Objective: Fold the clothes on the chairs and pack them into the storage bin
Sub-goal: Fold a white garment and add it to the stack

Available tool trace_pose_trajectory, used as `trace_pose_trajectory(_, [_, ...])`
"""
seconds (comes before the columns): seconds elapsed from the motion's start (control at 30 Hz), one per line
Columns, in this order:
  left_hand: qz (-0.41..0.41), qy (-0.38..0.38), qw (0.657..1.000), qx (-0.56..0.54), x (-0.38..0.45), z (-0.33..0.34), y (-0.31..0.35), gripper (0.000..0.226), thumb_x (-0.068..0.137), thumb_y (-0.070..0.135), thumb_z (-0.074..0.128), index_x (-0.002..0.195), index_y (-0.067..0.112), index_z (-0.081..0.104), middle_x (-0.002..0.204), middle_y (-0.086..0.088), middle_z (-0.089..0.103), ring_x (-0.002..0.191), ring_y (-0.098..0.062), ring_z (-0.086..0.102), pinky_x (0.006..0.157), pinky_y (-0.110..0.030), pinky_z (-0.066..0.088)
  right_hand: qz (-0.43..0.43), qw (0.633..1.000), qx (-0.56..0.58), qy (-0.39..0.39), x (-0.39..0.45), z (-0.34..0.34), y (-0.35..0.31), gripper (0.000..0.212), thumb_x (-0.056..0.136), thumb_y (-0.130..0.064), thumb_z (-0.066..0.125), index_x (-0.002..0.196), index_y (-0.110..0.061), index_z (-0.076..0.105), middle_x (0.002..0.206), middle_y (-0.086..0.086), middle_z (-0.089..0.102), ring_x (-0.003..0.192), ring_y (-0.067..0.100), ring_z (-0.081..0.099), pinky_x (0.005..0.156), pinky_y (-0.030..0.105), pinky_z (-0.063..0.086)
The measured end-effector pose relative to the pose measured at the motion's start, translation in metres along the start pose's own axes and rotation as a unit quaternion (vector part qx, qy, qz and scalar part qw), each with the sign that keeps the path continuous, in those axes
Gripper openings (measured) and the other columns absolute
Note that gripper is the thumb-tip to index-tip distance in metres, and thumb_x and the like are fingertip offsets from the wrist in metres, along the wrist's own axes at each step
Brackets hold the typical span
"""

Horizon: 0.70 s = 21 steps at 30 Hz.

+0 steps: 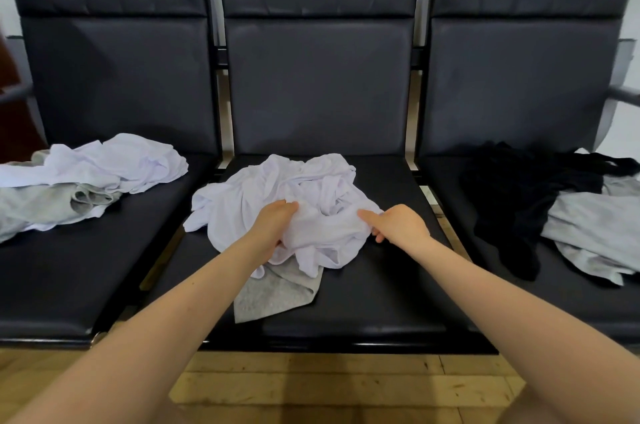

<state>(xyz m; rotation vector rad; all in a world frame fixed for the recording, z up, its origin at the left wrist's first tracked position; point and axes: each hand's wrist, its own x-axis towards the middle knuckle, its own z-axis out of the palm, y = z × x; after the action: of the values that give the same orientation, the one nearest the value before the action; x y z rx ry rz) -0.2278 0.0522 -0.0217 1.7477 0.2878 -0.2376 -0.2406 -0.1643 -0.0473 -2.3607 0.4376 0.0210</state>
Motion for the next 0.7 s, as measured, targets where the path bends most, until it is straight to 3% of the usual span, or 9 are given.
trace_pose_trajectory(0.07, [-0.009,0.001,1.0,0.008,-0.001,0.002,0.003,0.038,0.1,0.029,0.043,0.132,0.008,0.049,0.122,-0.015,0.053,0.098,-0.027,0.048,0.078,-0.033,0.041,-0.007,0.999,0.032,0.006,-0.001,0.005,-0.003,0.051,0.084,-0.054,0.06,0.061,-0.009,0.058,0.062,0.0,0.062,0.055,0.015,0.054,0.06,0.028,0.042])
trace_pose_trajectory(0.17, [-0.011,0.002,1.0,0.004,-0.002,0.003,0.003,0.039,0.099,0.032,0.045,0.133,0.012,0.049,0.119,-0.011,0.052,0.1,-0.028,0.049,0.08,-0.033,0.042,-0.017,0.983,0.184,0.023,-0.001,0.008,-0.008,0.038,0.084,-0.037,0.067,0.063,-0.012,0.048,0.068,-0.001,0.054,0.052,0.015,0.045,0.053,0.025,0.037])
trace_pose_trajectory(0.23, [0.007,0.005,1.0,0.006,-0.004,0.002,0.002,0.033,0.099,0.031,0.043,0.126,0.014,0.052,0.113,-0.007,0.051,0.097,-0.026,0.049,0.072,-0.03,0.043,-0.005,0.972,0.235,0.026,0.0,0.009,-0.011,0.025,0.085,-0.025,0.066,0.069,-0.012,0.053,0.069,-0.005,0.052,0.052,0.013,0.044,0.048,0.022,0.033])
trace_pose_trajectory(0.3, [0.032,0.008,0.999,0.01,-0.006,0.003,0.001,0.02,0.099,0.029,0.042,0.112,0.018,0.052,0.105,-0.002,0.05,0.094,-0.023,0.048,0.06,-0.028,0.04,-0.008,0.97,0.24,0.024,0.0,0.012,-0.014,0.007,0.085,-0.016,0.062,0.084,-0.009,0.061,0.069,0.002,0.055,0.055,0.013,0.048,0.049,0.021,0.034])
trace_pose_trajectory(0.4, [0.054,0.012,0.998,0.011,-0.006,0.002,-0.002,0.017,0.098,0.03,0.043,0.105,0.018,0.052,0.098,0.002,0.05,0.094,-0.022,0.048,0.057,-0.026,0.037,-0.028,0.976,0.217,0.019,-0.001,0.018,-0.013,0.016,0.083,-0.024,0.066,0.09,-0.011,0.06,0.074,0.003,0.056,0.064,0.015,0.052,0.054,0.024,0.036])
trace_pose_trajectory(0.5, [0.064,0.009,0.998,0.009,-0.005,0.002,-0.004,0.016,0.098,0.029,0.044,0.102,0.016,0.053,0.101,0.0,0.052,0.095,-0.021,0.048,0.06,-0.026,0.039,-0.043,0.981,0.187,-0.01,0.0,0.02,-0.014,0.042,0.08,-0.037,0.07,0.059,-0.018,0.039,0.061,0.002,0.037,0.056,0.016,0.039,0.054,0.028,0.028])
trace_pose_trajectory(0.57, [0.062,0.007,0.998,0.016,-0.003,0.002,-0.005,0.017,0.097,0.031,0.045,0.104,0.017,0.054,0.104,0.0,0.052,0.096,-0.021,0.049,0.061,-0.027,0.04,-0.039,0.979,0.199,-0.028,0.001,0.022,-0.015,0.055,0.078,-0.033,0.072,0.052,-0.022,0.025,0.056,-0.001,0.027,0.055,0.016,0.029,0.055,0.031,0.023])
trace_pose_trajectory(0.63, [0.06,-0.002,0.997,0.037,-0.002,0.001,-0.006,0.019,0.096,0.033,0.047,0.101,0.017,0.055,0.101,0.0,0.053,0.097,-0.022,0.051,0.068,-0.032,0.048,-0.018,0.969,0.244,-0.042,0.003,0.021,-0.016,0.05,0.08,-0.02,0.071,0.049,-0.016,0.032,0.059,0.0,0.029,0.058,0.015,0.026,0.053,0.029,0.021])
trace_pose_trajectory(0.7, [0.067,-0.012,0.996,0.055,0.0,0.001,-0.007,0.021,0.095,0.034,0.05,0.085,0.016,0.056,0.089,0.001,0.053,0.09,-0.022,0.052,0.077,-0.04,0.052,0.019,0.954,0.295,-0.045,0.002,0.017,-0.02,0.03,0.084,-0.017,0.068,0.071,0.008,0.055,0.072,0.006,0.043,0.063,0.016,0.034,0.053,0.027,0.026])
